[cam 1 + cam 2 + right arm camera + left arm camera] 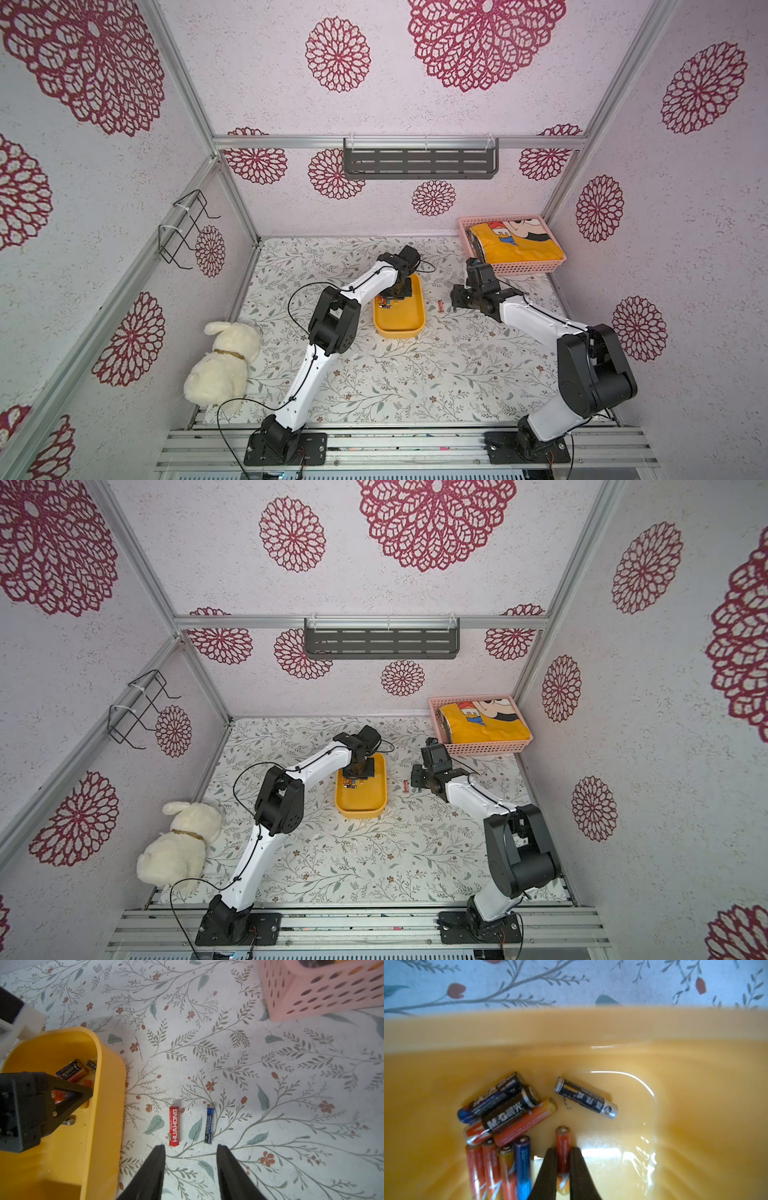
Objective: Take the batteries out of the storage box
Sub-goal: Pick up the battery from the storage box.
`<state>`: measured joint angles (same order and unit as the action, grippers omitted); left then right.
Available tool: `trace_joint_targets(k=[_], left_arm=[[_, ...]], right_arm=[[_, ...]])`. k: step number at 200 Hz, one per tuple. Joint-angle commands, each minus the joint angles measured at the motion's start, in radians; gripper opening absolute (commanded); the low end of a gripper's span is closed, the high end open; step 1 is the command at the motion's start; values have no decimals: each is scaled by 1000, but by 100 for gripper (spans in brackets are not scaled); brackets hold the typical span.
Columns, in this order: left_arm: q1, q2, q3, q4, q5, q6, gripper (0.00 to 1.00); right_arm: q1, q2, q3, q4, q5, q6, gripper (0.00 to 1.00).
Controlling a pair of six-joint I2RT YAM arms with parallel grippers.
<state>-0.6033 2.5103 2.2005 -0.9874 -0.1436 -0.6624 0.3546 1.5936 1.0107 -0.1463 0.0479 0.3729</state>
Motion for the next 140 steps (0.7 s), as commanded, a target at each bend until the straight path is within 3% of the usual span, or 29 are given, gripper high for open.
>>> trace_joint_targets(k=[1, 52, 76, 104, 140], left_arm=[[5, -66, -15, -22, 2, 9, 0], [3, -289, -74, -24, -23, 12, 0], [31, -433, -210, -5, -41, 8, 0], [125, -597, -447, 91, -24, 35, 0], [208, -590, -581, 165, 28, 99, 0]], right_arm=[[6, -41, -4, 23, -3, -12, 47], [14, -44, -8, 36, -2, -7, 48], [30, -39, -5, 38, 8, -10, 48], [52, -31, -1, 51, 8, -12, 49], [116, -24, 2, 98, -10, -48, 52]])
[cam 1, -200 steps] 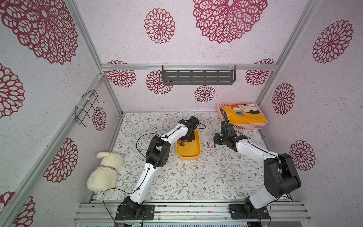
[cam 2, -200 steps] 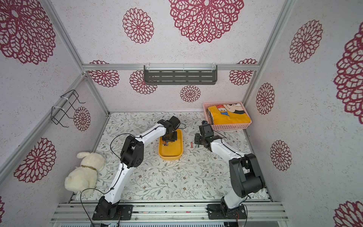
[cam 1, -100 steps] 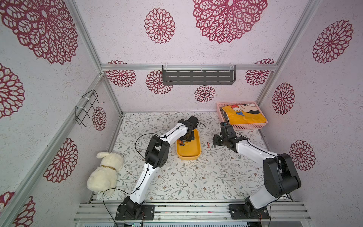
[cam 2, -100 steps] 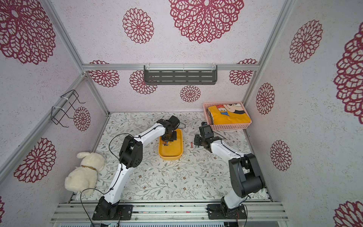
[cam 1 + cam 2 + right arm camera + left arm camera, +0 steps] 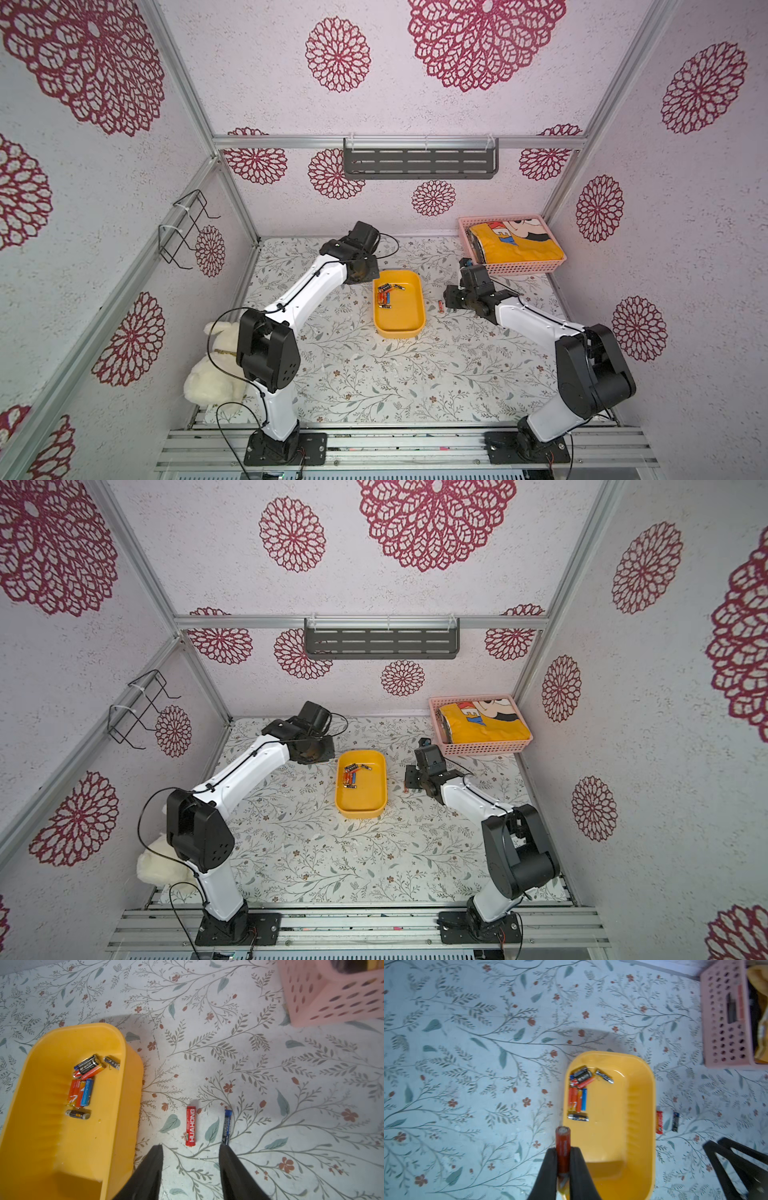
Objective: Take the batteries out of the storage box
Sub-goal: Pick up the battery from the storage box, then place the battery at the center of the board.
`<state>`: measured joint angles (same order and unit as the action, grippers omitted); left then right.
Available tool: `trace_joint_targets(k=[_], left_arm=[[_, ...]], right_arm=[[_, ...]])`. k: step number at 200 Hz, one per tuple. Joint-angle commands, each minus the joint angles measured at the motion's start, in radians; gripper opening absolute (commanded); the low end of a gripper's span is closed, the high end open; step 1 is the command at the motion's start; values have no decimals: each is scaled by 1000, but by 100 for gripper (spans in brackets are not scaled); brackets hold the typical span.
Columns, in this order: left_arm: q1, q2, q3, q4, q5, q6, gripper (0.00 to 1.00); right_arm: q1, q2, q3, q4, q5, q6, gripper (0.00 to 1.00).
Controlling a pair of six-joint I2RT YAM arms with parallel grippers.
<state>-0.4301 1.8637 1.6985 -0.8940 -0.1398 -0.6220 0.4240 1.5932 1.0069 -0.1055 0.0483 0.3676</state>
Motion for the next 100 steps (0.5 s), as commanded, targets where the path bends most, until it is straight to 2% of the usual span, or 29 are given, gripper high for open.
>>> trace_joint_targets(k=[1, 23, 63, 100], left_arm=[[36, 58, -82, 75, 24, 59, 0], [42, 127, -105, 102, 38, 75, 0], [43, 214, -112, 153, 46, 70, 0], [43, 274, -77, 150, 34, 76, 0]], right_arm=[[50, -24, 5, 60, -11, -46, 52], [113, -29, 4, 102, -38, -106, 54], [179, -54, -44, 227, -125, -156, 70], [190, -59, -64, 283, -139, -151, 73]])
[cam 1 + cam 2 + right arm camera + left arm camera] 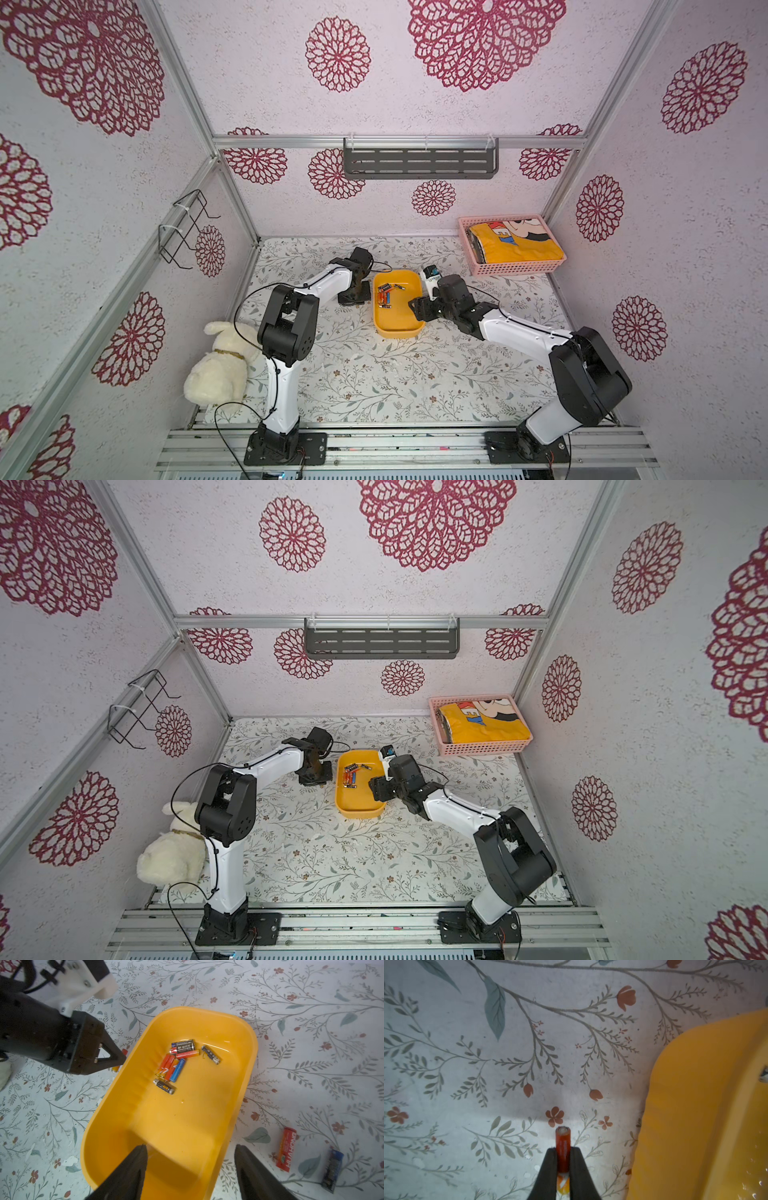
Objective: Take the batteries out of the storage box
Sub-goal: Place the battery at the center of the board.
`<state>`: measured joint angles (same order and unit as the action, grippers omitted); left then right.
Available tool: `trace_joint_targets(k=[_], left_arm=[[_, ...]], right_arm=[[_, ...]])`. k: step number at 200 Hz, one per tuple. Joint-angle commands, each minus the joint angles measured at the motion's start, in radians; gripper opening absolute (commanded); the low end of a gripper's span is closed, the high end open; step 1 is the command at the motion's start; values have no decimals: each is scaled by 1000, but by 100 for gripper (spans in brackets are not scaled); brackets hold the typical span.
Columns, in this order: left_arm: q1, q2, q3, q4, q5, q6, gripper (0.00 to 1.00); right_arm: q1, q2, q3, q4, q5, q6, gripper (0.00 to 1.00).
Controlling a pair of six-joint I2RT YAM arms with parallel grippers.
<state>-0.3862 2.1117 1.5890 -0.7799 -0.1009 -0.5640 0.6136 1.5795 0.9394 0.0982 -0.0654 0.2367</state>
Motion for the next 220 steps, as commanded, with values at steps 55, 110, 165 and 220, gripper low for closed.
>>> trace_joint_targets(k=[55, 110, 165, 220], left_arm=[[0, 93, 68, 26, -20, 28, 1], [-1, 94, 85, 3, -40, 15, 31], [-34, -29, 114, -59, -68, 3, 35], [-141, -56, 325, -139, -108, -17, 42]], right_arm=[[2, -65, -4, 71, 12, -32, 73], [2, -98, -20, 84, 59, -37, 73], [-2, -153, -37, 105, 119, -36, 75], [-24, -163, -99, 150, 157, 31, 74]])
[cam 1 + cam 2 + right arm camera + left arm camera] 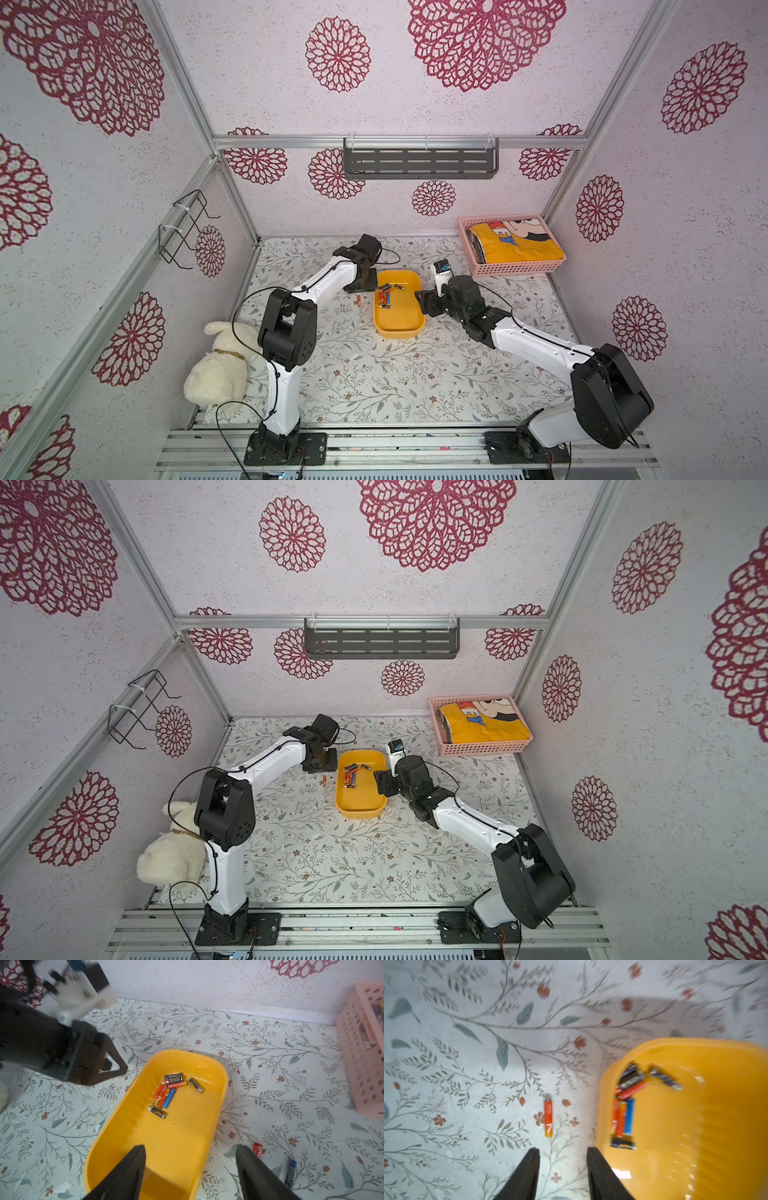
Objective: Take the batteries out of the storage box
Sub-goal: Place the battery at the center of the board.
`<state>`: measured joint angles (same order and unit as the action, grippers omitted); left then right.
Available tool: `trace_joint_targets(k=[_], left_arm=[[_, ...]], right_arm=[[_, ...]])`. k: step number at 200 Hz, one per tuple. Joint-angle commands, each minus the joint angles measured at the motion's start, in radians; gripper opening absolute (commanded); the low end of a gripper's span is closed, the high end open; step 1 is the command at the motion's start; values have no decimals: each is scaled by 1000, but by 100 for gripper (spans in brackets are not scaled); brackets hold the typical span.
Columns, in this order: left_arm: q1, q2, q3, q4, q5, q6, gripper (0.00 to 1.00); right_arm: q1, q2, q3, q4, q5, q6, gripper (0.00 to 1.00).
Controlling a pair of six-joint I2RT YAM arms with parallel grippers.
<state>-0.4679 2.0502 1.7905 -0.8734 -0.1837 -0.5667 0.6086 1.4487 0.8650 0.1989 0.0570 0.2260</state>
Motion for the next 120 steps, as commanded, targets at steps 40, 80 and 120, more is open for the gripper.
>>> trace_joint_targets(k=[40, 80, 120], left_arm=[[-106, 236, 411, -195, -18, -49, 39], [-104, 344, 452, -184, 43, -91, 39], [-95, 428, 489, -190, 57, -99, 39]], right_arm=[[-30, -51, -82, 113, 42, 65, 68], [-32, -60, -99, 100, 62, 49, 68], [-36, -61, -112, 102, 63, 49, 68]])
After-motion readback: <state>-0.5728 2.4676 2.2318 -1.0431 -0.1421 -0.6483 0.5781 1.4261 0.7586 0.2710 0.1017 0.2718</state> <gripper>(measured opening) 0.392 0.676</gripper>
